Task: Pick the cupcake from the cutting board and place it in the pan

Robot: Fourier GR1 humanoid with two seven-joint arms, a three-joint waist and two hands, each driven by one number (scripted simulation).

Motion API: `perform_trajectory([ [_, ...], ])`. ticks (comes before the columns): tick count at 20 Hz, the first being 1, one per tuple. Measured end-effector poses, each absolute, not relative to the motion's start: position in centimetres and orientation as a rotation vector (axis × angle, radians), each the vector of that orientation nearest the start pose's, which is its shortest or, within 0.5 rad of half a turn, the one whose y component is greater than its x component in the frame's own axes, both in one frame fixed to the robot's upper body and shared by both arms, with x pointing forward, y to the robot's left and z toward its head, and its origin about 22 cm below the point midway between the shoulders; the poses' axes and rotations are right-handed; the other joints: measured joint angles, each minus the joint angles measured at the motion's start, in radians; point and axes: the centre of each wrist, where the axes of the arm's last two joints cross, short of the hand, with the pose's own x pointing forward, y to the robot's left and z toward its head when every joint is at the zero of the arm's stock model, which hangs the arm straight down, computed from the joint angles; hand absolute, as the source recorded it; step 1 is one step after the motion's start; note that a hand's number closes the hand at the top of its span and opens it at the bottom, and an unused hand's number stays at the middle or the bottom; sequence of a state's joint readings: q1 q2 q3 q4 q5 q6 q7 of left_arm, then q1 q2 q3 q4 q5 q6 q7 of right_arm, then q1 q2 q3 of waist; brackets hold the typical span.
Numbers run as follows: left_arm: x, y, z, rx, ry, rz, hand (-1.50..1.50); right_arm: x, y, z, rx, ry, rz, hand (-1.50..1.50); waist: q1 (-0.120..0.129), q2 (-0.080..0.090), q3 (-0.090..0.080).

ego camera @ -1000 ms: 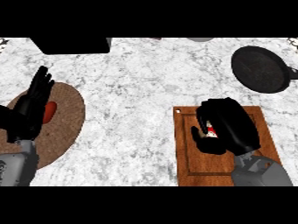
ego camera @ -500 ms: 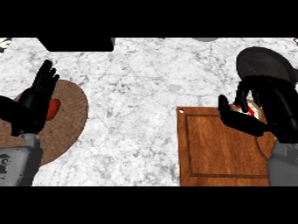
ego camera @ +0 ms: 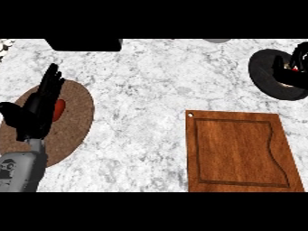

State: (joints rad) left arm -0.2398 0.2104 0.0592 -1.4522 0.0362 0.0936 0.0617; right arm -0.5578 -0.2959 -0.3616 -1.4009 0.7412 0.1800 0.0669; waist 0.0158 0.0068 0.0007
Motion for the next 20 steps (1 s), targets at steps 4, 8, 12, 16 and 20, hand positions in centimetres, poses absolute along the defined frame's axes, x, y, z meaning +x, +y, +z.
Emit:
perform_trajectory([
  [4, 30.3, 26.5, 4.6, 0.18, -1.632, -0.061, 0.0, 36.9, -35.6, 13.9, -1.005, -1.59, 0.548, 1.5, 0.014, 0.007, 0.001],
  [8, 30.6, 26.5, 5.3, 0.168, -1.641, -0.08, 0.0, 37.8, -39.2, 12.5, -1.122, -1.547, 0.566, 1.5, 0.03, 0.013, 0.002],
  [12, 30.9, 26.0, 5.7, 0.15, -1.651, -0.089, 0.0, 38.5, -41.0, 10.9, -1.17, -1.512, 0.548, 1.5, 0.05, 0.022, 0.004],
  [16, 31.4, 25.2, 6.3, 0.14, -1.662, -0.099, 0.0, 38.7, -42.1, 9.8, -1.189, -1.501, 0.518, 1.5, 0.065, 0.03, 0.006],
  [20, 31.2, 24.5, 6.3, 0.129, -1.668, -0.111, 0.0, 38.6, -43.1, 8.9, -1.113, -1.474, 0.473, -1.5, 0.077, 0.034, 0.007],
])
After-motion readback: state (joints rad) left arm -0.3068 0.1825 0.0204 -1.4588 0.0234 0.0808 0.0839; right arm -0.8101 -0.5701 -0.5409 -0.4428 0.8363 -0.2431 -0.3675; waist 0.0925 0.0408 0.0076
